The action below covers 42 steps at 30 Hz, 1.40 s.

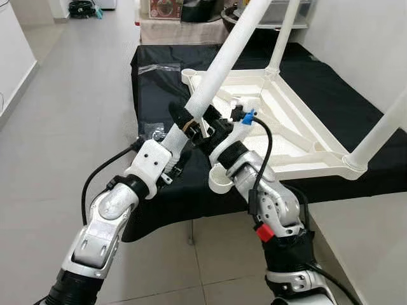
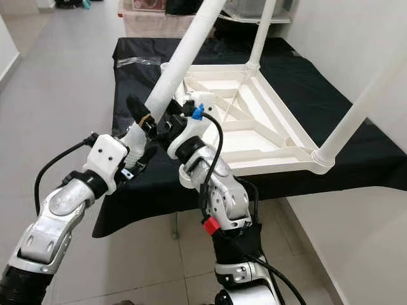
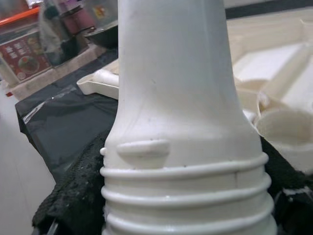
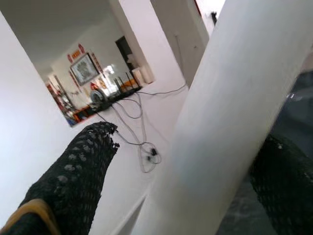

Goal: Building children table

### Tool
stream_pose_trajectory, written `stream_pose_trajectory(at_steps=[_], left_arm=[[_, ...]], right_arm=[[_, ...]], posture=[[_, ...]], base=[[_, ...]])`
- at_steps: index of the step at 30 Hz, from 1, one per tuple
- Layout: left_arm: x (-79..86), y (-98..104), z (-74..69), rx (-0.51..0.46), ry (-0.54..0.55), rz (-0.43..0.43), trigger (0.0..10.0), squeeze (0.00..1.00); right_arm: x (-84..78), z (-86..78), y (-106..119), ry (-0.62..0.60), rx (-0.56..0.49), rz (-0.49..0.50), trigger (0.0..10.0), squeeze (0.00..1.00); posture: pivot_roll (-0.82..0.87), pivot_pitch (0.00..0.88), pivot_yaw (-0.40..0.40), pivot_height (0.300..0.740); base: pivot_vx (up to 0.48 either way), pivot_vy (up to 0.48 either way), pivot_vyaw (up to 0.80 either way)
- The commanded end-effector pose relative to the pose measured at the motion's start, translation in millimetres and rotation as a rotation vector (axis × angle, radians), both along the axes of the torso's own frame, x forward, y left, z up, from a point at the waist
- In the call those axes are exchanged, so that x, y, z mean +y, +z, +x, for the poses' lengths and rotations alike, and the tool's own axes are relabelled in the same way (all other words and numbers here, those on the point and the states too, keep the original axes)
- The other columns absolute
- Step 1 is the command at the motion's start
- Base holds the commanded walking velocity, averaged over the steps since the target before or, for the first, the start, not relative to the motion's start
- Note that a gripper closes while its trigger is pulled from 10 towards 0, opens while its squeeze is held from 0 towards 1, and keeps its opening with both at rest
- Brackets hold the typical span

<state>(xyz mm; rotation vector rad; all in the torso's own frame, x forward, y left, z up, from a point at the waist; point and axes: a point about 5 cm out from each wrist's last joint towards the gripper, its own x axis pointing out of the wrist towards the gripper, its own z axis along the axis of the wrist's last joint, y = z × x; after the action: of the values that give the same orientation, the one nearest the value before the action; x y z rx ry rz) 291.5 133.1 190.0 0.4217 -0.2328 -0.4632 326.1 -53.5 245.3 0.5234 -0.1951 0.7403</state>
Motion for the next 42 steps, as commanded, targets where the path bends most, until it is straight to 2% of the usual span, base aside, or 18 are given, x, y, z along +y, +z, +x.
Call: stream_pose_trajectory(at_steps=[1, 2, 7, 17, 22, 28, 29, 31, 32, 33, 34, 35, 42], left_arm=[[-2.6, 3, -4.3, -0.025, -0.029, 0.017, 10.0, 0.0], [-1.3, 0, -8.4, -0.018, -0.053, 0.05, 10.0, 0.0], [-0.1, -1, -13.9, -0.014, -0.086, 0.085, 10.0, 0.0], [0.6, -4, -19.0, -0.006, -0.117, 0.121, 10.0, 0.0], [0.6, -6, -22.3, -0.002, -0.138, 0.139, 10.0, 0.0], [-0.6, -8, -24.8, 0.003, -0.152, 0.144, 10.0, 0.0], [-1.1, -8, -25.4, 0.004, -0.156, 0.146, 10.0, 0.0], [-1.1, -8, -25.4, 0.004, -0.156, 0.146, 10.0, 0.0], [-1.5, -9, -26.2, 0.007, -0.16, 0.148, 10.0, 0.0], [-1.7, -9, -26.8, 0.008, -0.163, 0.149, 10.0, 0.0], [-1.8, -10, -27.2, 0.009, -0.164, 0.15, 10.0, 0.0], [-1.8, -10, -27.3, 0.01, -0.166, 0.151, 10.0, 0.0], [-3.0, -11, -28.3, 0.013, -0.175, 0.152, 10.0, 0.0]], right_arm=[[-1.1, 2.2, -3, 0.016, 0.036, 0.018, 10.0, 0.0], [-5.4, 5.9, -3, 0.03, 0.064, 0.03, 10.0, 0.0], [-9.3, 11.1, 0, 0.053, 0.093, 0.058, 10.0, 0.0], [-8.0, 14.1, 1, 0.093, 0.111, 0.067, 10.0, 0.0], [-7.0, 13.2, -1, 0.14, 0.167, 0.107, 10.0, 0.0], [-7.6, 12.5, -2, 0.17, 0.181, 0.116, 10.0, 0.0], [-7.6, 12.3, -1, 0.179, 0.183, 0.118, 9.4, 0.0], [-7.6, 12.3, -1, 0.179, 0.183, 0.118, 9.4, 0.0], [-7.3, 12.0, -1, 0.191, 0.184, 0.121, 6.9, 0.0], [-6.8, 11.3, 0, 0.203, 0.18, 0.124, 1.3, 0.0], [-6.5, 10.9, 0, 0.211, 0.178, 0.125, 1.3, 0.0], [-6.4, 10.5, 0, 0.217, 0.177, 0.125, 0.0, 0.0], [-6.7, 8.9, 1, 0.228, 0.184, 0.136, 0.0, 0.0]], posture=[[0.09, 0.079, -0.063, 0.74], [0.09, 0.081, -0.063, 0.74], [0.09, 0.082, -0.064, 0.74], [0.1, 0.085, -0.066, 0.74], [0.1, 0.085, -0.066, 0.74], [0.1, 0.087, -0.066, 0.74], [0.1, 0.086, -0.065, 0.74], [0.1, 0.086, -0.065, 0.74], [0.1, 0.087, -0.065, 0.74], [0.1, 0.088, -0.063, 0.74], [0.1, 0.088, -0.063, 0.74], [0.1, 0.087, -0.064, 0.74], [0.09, 0.088, -0.062, 0.74]], base=[[0.0, 0.0, 0.0], [0.0, 0.0, 0.0], [0.0, 0.0, 0.0], [0.0, 0.0, 0.0], [0.0, 0.0, 0.0], [0.0, 0.0, 0.0], [0.0, 0.0, 0.0], [0.0, 0.0, 0.0], [0.0, 0.0, 0.0], [0.0, 0.0, 0.0], [0.0, 0.0, 0.0], [0.0, 0.0, 0.0], [0.0, 0.0, 0.0]])
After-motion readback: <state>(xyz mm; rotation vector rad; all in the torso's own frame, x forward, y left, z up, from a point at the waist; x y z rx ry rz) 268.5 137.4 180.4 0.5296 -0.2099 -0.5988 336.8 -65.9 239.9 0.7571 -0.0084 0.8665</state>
